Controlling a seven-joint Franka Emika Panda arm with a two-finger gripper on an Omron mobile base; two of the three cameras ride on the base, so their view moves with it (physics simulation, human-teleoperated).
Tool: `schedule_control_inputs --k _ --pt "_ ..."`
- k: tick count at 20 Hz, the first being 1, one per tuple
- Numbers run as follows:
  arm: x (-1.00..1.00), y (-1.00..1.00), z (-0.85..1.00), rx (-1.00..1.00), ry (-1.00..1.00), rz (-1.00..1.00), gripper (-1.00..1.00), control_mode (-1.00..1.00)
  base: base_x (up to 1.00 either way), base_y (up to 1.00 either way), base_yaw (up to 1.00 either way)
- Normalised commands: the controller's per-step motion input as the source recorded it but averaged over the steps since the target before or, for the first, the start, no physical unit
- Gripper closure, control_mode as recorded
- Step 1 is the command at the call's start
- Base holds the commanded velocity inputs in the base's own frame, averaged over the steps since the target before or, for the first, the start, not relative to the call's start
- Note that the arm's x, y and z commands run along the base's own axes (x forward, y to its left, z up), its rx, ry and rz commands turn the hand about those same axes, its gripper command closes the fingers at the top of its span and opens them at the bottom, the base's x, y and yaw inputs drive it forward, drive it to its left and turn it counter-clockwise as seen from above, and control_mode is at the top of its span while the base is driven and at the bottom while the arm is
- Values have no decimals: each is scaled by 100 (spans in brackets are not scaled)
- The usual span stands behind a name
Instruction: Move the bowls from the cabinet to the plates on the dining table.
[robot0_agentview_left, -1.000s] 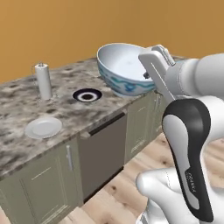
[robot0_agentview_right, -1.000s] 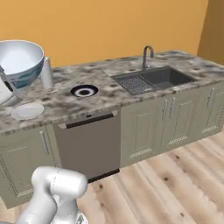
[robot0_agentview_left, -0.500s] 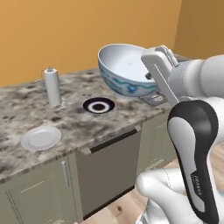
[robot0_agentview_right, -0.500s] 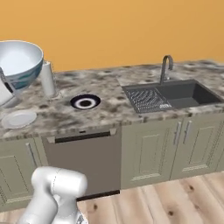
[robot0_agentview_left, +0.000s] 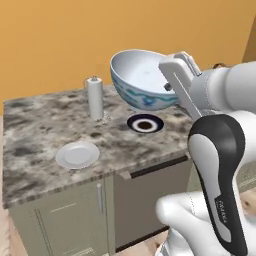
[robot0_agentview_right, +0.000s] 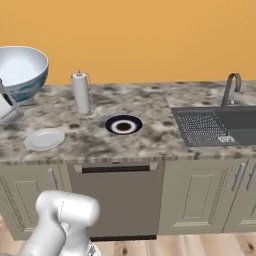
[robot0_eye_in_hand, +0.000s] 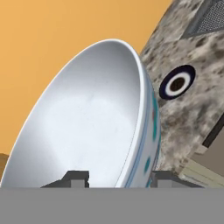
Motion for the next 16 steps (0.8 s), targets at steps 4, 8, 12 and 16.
schedule_control_inputs --k 4,8,12,16 --pt "0 0 0 0 0 0 100 100 77 -10 30" --pt "0 0 0 0 0 0 100 100 64 0 30" --pt "0 0 0 0 0 0 100 100 56 0 19" --pt "0 0 0 0 0 0 100 100 2 0 1"
